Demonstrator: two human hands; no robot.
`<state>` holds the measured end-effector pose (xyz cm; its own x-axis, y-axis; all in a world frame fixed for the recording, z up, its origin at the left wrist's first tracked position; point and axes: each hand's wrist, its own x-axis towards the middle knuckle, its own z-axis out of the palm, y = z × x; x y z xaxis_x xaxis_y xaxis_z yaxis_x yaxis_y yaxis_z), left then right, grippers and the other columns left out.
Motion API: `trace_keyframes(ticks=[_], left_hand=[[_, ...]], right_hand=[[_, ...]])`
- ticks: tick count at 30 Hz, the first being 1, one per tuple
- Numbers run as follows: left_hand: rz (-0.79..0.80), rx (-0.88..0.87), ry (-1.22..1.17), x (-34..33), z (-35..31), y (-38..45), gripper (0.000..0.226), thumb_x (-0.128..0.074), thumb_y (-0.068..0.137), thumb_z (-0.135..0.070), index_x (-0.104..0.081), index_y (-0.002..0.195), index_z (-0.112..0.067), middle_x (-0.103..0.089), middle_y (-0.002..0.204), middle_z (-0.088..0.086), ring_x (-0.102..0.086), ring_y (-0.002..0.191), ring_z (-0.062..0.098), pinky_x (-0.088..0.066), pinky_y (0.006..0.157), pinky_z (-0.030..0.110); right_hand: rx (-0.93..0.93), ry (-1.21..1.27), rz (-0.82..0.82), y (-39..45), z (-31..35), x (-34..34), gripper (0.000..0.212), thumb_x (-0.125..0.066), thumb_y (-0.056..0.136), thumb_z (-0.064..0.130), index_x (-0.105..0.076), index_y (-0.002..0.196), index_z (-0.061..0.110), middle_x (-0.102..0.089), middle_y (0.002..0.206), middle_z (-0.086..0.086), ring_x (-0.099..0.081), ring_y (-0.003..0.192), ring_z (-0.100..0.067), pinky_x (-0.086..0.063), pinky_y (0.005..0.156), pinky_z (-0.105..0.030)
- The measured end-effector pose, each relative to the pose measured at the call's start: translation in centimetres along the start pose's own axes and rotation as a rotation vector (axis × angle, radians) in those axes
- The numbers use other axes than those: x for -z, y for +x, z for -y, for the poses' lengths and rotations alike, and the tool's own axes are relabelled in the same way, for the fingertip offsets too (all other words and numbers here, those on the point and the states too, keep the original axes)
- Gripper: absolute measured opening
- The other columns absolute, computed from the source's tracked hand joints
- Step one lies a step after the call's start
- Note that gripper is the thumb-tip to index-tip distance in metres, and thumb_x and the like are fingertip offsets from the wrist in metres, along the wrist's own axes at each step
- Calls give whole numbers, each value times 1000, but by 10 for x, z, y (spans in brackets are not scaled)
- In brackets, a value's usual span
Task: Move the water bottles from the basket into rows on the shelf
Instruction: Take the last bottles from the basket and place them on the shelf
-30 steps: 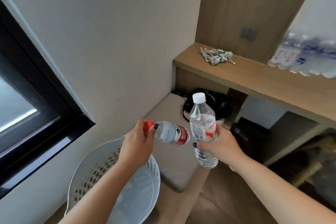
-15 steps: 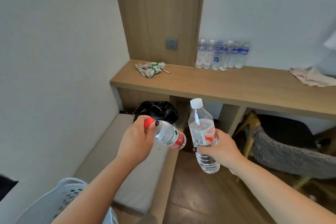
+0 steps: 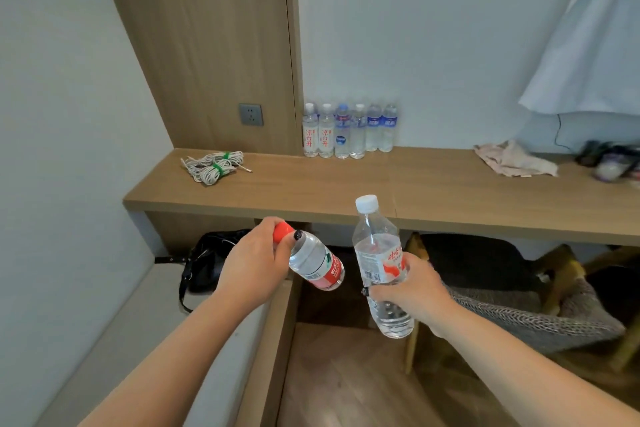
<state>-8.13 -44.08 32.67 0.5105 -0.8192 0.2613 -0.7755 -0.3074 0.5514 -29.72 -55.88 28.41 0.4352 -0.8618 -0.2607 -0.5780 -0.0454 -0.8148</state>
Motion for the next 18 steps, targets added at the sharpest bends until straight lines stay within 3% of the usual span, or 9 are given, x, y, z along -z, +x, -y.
trace_keyframes(ticks=[3, 12, 18], left_hand=[[14, -7, -10, -8, -14, 22, 22, -46, 98, -37, -52, 112, -22, -63, 91, -3, -60, 82, 16, -53, 74, 37], [89, -54, -6, -37, -15, 108, 22, -45, 98, -38, -51, 114, -23, -62, 93, -2, -59, 82, 18, -51, 74, 37], [147, -133, 12, -63, 4, 196, 21, -45, 98, -38, -51, 112, -24, -60, 93, -5, -56, 82, 16, -46, 72, 35]], right_hand=[[-12, 28, -16, 17, -3, 16, 53, -86, 63, 22, -59, 108, 27, -67, 96, 11, -63, 90, -7, -51, 77, -26], [-80, 129, -57, 81, 1, 29, 51, -85, 64, 15, -59, 106, 25, -68, 95, 7, -64, 87, -8, -45, 62, -19], [-149, 152, -92, 159, 14, 27, 48, -86, 58, 20, -64, 99, 31, -72, 91, 7, -68, 87, -12, -55, 81, -34]])
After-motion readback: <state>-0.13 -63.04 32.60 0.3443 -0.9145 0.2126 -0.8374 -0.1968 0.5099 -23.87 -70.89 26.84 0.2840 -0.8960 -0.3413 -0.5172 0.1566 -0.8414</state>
